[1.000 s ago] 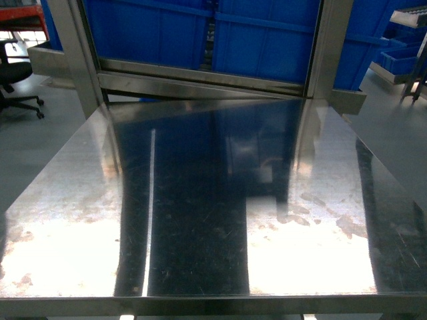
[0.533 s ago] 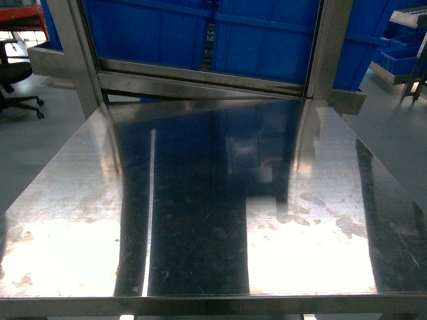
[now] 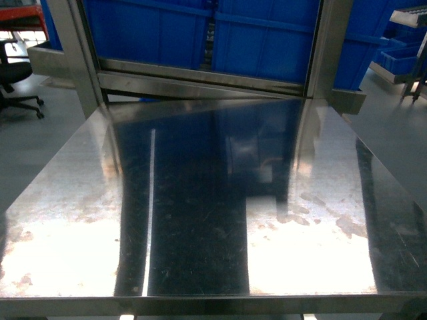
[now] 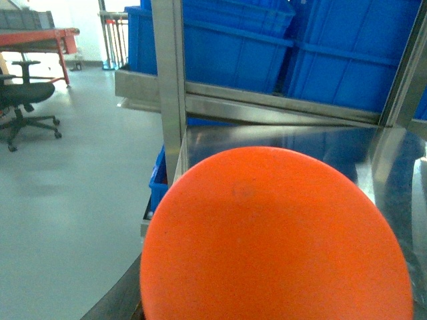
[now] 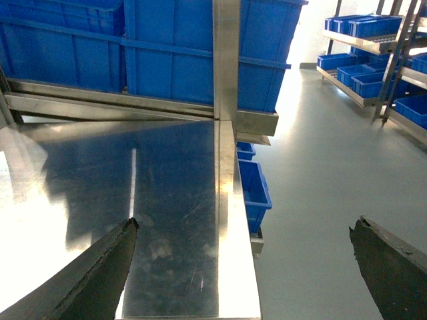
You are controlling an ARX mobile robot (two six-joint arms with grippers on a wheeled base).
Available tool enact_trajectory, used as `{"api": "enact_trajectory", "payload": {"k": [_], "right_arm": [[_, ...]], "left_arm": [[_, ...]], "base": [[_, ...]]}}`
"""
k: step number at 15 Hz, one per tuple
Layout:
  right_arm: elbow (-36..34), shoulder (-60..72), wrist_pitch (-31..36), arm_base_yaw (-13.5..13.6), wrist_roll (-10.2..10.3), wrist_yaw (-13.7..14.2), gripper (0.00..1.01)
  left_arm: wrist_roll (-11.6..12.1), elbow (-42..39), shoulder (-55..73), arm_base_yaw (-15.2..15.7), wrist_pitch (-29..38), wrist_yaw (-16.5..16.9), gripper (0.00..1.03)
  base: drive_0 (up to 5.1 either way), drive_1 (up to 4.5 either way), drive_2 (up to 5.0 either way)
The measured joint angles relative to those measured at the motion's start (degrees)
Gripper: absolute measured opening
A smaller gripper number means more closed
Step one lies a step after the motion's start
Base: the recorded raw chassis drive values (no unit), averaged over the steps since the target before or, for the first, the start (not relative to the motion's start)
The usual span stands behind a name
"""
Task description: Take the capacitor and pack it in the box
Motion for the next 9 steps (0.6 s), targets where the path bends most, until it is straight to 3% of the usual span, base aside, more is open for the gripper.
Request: {"api": "enact_trajectory", "payload": {"k": [9], "right_arm": [[0.00,0.00,0.04,0.00,0.00,0.00,0.98]], "left_arm": [[0.00,0.00,0.00,0.00,-0.04,0.00,0.44]], "base": [[0.0,0.00,0.0]]}}
